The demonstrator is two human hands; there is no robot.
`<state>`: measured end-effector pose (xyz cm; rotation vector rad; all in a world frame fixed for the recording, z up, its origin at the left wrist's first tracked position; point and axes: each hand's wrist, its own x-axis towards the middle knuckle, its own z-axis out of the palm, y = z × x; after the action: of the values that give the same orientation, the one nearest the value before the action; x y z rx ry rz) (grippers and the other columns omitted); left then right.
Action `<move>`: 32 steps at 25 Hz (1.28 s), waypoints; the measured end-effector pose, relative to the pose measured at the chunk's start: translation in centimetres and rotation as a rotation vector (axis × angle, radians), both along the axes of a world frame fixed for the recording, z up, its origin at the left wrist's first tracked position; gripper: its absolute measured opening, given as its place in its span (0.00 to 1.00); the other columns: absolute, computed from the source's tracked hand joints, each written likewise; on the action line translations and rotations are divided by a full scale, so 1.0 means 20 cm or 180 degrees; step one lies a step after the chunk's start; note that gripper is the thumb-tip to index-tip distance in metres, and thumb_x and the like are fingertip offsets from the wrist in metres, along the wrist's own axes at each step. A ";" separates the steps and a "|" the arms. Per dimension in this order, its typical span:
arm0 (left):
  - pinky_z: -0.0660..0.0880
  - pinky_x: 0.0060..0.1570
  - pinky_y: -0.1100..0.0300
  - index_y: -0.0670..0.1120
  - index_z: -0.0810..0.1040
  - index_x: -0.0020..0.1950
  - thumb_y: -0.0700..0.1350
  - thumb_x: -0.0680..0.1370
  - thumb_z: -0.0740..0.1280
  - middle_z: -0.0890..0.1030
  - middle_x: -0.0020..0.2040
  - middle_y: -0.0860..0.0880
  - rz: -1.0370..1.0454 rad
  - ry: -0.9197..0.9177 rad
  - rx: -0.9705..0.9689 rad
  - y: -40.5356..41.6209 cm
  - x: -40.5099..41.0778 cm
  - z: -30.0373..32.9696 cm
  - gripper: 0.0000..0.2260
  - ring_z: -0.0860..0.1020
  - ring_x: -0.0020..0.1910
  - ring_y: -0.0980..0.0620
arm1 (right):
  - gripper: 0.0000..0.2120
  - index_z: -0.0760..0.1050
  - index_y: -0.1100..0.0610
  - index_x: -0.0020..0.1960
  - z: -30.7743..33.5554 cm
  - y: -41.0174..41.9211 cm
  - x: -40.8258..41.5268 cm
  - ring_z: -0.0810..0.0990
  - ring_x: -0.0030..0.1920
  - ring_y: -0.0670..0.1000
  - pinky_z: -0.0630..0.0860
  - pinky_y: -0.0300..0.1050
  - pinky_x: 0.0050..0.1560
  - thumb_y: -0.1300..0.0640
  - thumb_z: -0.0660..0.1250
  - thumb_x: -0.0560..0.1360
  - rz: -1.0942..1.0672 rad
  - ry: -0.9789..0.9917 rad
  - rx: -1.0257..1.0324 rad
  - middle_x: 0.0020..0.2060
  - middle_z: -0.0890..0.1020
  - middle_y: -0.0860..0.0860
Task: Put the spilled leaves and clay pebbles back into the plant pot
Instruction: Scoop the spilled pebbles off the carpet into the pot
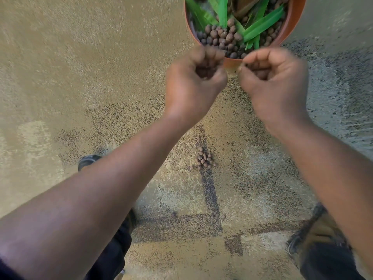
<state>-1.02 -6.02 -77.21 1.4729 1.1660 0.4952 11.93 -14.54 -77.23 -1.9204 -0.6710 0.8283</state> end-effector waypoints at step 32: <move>0.81 0.54 0.57 0.52 0.64 0.72 0.43 0.73 0.77 0.71 0.64 0.50 -0.3069 0.2605 0.0108 -0.55 -0.53 -0.49 0.32 0.78 0.53 0.51 | 0.24 0.68 0.55 0.70 -0.44 -0.53 -0.52 0.79 0.58 0.54 0.80 0.52 0.64 0.57 0.72 0.78 0.2563 -0.0553 -0.2274 0.64 0.72 0.55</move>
<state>-11.67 -17.02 -86.95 2.1173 0.8549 -0.8183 1.55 -25.12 -85.93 -2.3768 -1.4515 1.5643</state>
